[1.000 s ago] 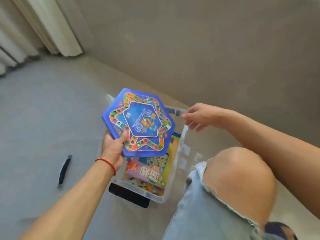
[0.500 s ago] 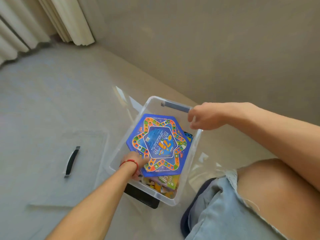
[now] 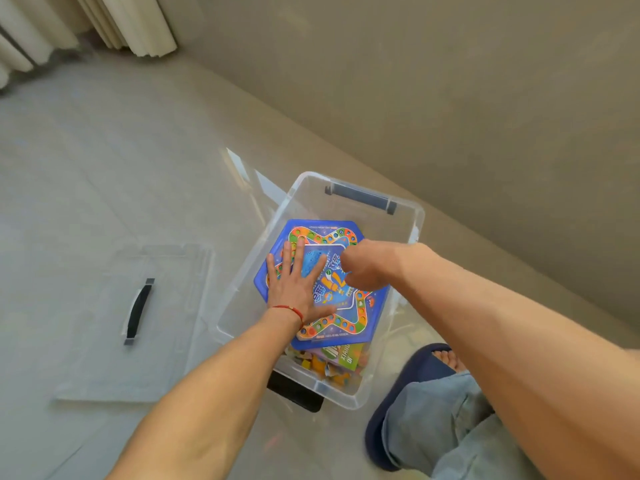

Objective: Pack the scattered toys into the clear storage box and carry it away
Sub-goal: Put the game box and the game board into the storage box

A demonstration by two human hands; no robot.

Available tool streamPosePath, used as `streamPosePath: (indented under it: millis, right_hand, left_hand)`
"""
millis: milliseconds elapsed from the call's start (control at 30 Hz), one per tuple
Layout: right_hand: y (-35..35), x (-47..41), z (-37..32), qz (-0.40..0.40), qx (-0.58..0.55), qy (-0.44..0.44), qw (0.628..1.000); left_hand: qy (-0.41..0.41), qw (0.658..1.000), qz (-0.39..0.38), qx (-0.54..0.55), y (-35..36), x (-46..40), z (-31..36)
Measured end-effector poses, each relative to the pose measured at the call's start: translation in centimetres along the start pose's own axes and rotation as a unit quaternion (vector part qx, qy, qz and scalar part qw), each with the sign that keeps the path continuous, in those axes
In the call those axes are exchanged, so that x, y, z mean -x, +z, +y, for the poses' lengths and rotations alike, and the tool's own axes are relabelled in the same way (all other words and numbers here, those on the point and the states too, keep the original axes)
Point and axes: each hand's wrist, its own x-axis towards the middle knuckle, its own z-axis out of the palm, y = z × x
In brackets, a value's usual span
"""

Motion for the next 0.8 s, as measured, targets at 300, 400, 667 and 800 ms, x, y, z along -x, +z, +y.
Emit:
streamPosePath:
  millis: [300, 400, 667, 800]
  right_hand:
    - [0.2, 0.3, 0.8, 0.056, -0.042, 0.013, 0.997]
    - [0.3, 0.7, -1.0, 0.082, -0.062, -0.018, 0.995]
    - [0.9, 2.0, -12.8, 0.157, -0.141, -0.17, 0.963]
    - [4.3, 1.3, -18.7, 0.144, -0.133, -0.222, 0.955]
  left_hand:
    - [0.02, 0.998, -0.032, 0.043, -2.2, -0.3, -0.3]
    - [0.037, 0.978, 0.091, 0.185, -4.2, 1.8, -1.9]
    - [-0.262, 0.837, 0.35, 0.33, 0.6, 14.0, -14.1]
    - [-0.382, 0.839, 0.144, 0.359, 8.9, 18.2, -17.7]
